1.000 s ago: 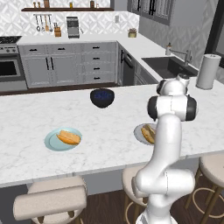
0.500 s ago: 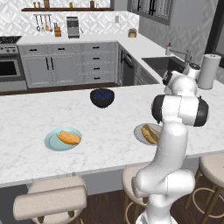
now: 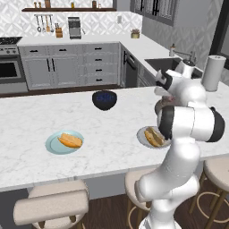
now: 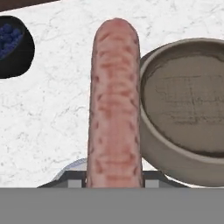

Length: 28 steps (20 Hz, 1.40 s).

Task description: Place one bun and one sausage from the bowl on each plate.

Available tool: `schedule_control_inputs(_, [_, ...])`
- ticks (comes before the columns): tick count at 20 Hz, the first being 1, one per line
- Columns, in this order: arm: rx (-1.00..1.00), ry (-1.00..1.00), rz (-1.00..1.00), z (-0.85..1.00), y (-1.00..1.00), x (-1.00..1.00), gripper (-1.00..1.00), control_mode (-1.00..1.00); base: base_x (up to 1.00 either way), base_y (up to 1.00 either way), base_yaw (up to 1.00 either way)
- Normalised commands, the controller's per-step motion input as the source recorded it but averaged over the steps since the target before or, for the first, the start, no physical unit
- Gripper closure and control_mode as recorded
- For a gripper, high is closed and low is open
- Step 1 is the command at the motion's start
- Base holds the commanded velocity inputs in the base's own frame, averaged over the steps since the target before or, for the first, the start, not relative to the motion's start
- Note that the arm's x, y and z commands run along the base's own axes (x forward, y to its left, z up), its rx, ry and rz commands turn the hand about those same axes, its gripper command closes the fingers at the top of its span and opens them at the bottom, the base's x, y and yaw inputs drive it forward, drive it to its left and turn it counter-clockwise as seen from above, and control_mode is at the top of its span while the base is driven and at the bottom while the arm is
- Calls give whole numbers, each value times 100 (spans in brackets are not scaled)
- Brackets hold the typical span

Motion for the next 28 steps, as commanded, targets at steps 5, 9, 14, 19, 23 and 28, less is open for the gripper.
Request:
schedule_control_inputs(5, [0,0,33,0,100,-39,100,-100,0,0,0])
schedule_control_inputs(9, [0,0,35,0,100,-41,100,-100,0,0,0])
schedule_control_inputs(14, [-3,0,33,0,100,-54,100,-100,0,0,0])
schedule_control_inputs(19, [-5,4,29,0,100,-58,100,-100,0,0,0])
schedule_control_inputs(23, [-7,5,25,0,100,-58,100,-100,0,0,0])
schedule_control_inputs(28, [-7,5,23,0,100,-54,100,-100,0,0,0])
